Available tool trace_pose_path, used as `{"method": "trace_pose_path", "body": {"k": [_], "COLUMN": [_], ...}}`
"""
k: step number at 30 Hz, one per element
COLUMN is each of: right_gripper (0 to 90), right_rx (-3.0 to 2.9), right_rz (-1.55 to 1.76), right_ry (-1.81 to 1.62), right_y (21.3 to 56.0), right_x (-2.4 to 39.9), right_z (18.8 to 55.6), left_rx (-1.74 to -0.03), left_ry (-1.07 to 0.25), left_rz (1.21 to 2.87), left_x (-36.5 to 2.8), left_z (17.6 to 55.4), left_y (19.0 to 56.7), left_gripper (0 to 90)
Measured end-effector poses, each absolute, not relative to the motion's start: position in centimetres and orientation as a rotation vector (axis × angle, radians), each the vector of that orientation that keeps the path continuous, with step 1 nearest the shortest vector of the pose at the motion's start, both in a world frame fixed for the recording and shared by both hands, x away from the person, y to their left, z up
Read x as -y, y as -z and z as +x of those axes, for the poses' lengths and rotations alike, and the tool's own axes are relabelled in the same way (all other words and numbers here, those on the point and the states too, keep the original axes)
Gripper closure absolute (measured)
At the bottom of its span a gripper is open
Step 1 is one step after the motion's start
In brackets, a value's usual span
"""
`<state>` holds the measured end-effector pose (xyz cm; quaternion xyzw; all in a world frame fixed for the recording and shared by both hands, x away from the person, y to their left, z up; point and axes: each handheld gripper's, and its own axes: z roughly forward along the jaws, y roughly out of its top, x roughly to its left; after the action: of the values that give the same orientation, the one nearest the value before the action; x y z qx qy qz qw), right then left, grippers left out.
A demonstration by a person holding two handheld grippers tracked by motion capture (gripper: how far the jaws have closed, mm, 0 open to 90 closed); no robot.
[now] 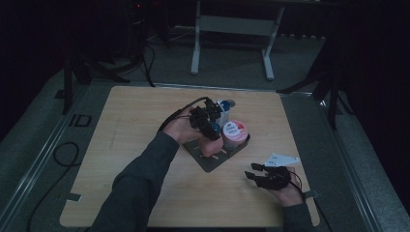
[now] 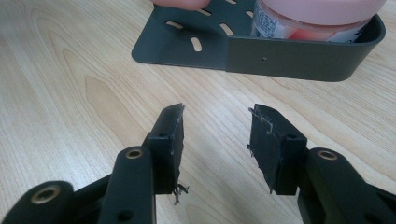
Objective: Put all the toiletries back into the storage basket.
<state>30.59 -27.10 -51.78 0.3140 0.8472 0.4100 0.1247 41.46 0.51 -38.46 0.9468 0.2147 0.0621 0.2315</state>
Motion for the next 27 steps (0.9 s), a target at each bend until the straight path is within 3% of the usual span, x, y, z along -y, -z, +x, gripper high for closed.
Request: {"method": "trace_pose_path", "body": {"k": [27], "right_gripper": [54.0], "right_rx": [-2.472], "right_rz": [0.915], "right_ry": [-1.189], "right_y": [51.8], "right_x": [27.2], "right_z": [30.5], "left_rx": [-0.760], "left_ry": [-0.212], "left_rz": [2.541], "left_x": [-2.1], "left_z": [44.0], "left_y": [38.8], "left_gripper": [47.7]}}
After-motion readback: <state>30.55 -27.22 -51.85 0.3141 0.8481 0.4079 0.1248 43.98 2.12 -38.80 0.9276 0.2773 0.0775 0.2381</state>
